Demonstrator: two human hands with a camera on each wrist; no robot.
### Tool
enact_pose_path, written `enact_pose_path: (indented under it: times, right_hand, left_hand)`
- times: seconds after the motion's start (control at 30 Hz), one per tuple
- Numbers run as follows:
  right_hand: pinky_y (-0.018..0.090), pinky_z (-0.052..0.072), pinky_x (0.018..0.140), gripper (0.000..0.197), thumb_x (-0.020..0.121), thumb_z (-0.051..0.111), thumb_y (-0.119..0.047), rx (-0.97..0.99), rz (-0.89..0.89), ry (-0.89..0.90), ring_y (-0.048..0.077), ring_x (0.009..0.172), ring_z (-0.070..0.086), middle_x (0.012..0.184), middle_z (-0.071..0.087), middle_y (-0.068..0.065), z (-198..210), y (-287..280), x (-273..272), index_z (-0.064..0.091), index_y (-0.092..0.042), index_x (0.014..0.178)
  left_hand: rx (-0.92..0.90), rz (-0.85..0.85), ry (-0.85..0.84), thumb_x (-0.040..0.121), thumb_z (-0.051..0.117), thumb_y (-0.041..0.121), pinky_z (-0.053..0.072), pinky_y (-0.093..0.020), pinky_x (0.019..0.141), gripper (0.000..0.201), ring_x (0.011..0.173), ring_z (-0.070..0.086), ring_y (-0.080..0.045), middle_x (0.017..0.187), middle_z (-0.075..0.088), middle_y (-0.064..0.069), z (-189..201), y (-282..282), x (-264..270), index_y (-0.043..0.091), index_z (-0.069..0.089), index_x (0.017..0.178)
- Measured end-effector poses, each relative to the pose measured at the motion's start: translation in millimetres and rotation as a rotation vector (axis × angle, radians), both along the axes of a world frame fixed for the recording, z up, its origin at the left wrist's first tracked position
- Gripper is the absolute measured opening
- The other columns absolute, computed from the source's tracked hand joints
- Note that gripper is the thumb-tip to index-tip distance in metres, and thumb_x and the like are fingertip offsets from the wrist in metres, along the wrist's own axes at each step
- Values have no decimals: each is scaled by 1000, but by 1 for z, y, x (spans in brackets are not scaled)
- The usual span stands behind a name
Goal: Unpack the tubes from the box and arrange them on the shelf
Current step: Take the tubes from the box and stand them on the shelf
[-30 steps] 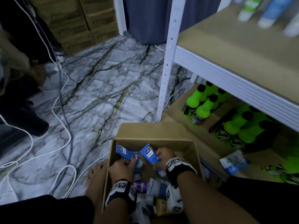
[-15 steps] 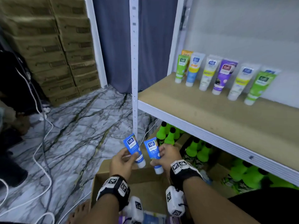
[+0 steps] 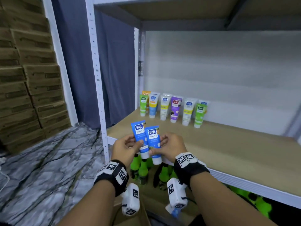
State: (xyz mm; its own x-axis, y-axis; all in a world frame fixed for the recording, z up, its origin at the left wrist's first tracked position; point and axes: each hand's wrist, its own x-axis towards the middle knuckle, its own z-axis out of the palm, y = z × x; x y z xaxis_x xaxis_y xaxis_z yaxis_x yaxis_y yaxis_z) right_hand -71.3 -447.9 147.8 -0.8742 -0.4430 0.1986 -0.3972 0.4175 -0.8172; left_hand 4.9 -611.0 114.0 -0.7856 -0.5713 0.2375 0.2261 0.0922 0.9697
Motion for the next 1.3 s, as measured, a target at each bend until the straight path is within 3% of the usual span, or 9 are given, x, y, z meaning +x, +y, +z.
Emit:
enact_pose_path:
  times: [0.17, 0.33, 0.47, 0.53, 0.67, 0.8, 1.0, 1.1, 1.3]
  right_hand:
    - [17, 49, 52, 48, 44, 97, -25, -37, -112, 26, 0, 51, 55, 62, 63, -9, 27, 47, -25, 62, -14, 74]
    - [34, 56, 68, 55, 41, 96, -34, 73, -274, 42, 10, 59, 56, 67, 66, -4, 39, 96, -58, 63, -10, 77]
    - [23, 46, 55, 46, 48, 95, -32, 149, -373, 9, 5, 56, 54, 62, 60, -10, 44, 131, -76, 52, -21, 60]
    - [19, 37, 50, 47, 48, 95, -32, 162, -422, -12, 5, 57, 53, 65, 58, -10, 42, 147, -86, 52, -21, 64]
    - [22, 41, 55, 47, 47, 93, -31, 191, -531, -48, 13, 69, 61, 76, 64, -4, 30, 172, -113, 60, -16, 78]
    - [20, 38, 49, 46, 52, 87, -30, 239, -576, -88, 14, 71, 61, 84, 67, 1, 23, 189, -141, 63, -13, 87]
    - [20, 39, 54, 53, 56, 90, -26, 215, -653, -128, 16, 76, 58, 95, 68, 4, 15, 202, -182, 62, -10, 98]
    - [26, 44, 65, 54, 58, 90, -22, 206, -670, -123, 18, 81, 58, 101, 67, 7, 12, 206, -204, 60, -8, 101]
    - [27, 44, 65, 57, 61, 89, -19, 182, -695, -142, 17, 78, 53, 104, 64, 9, 12, 210, -244, 53, -8, 105]
  left_hand:
    - [-58, -111, -23, 80, 74, 3, 60, -44, 76, 24, 89, 70, -29, 93, 70, -9, 34, 32, -37, 16, 67, 98]
    - [-166, -191, -84, 77, 77, 4, 60, -47, 75, 23, 88, 70, -31, 95, 69, -13, 53, 68, -83, 12, 68, 96]
    - [-271, -245, -159, 77, 75, 1, 60, -44, 75, 20, 81, 68, -27, 84, 66, -6, 63, 102, -118, 14, 64, 87]
    - [-333, -277, -203, 76, 76, 4, 59, -45, 79, 19, 83, 69, -27, 83, 67, -5, 62, 119, -137, 15, 64, 87]
    - [-418, -349, -274, 76, 74, 2, 56, -47, 84, 21, 85, 67, -26, 80, 64, -1, 56, 148, -173, 12, 62, 90]
    - [-518, -381, -314, 77, 73, 8, 55, -44, 88, 25, 93, 66, -24, 97, 69, -6, 49, 172, -207, 11, 62, 100]
    - [-650, -342, -376, 88, 64, 12, 46, -27, 86, 30, 105, 62, -24, 114, 65, -7, 40, 199, -252, 11, 57, 117]
    - [-654, -324, -379, 90, 62, 14, 49, -33, 91, 31, 108, 61, -25, 118, 64, -7, 36, 209, -274, 13, 55, 120]
    - [-707, -277, -415, 92, 58, 12, 47, -36, 90, 31, 112, 59, -29, 123, 61, -11, 36, 228, -323, 9, 50, 122]
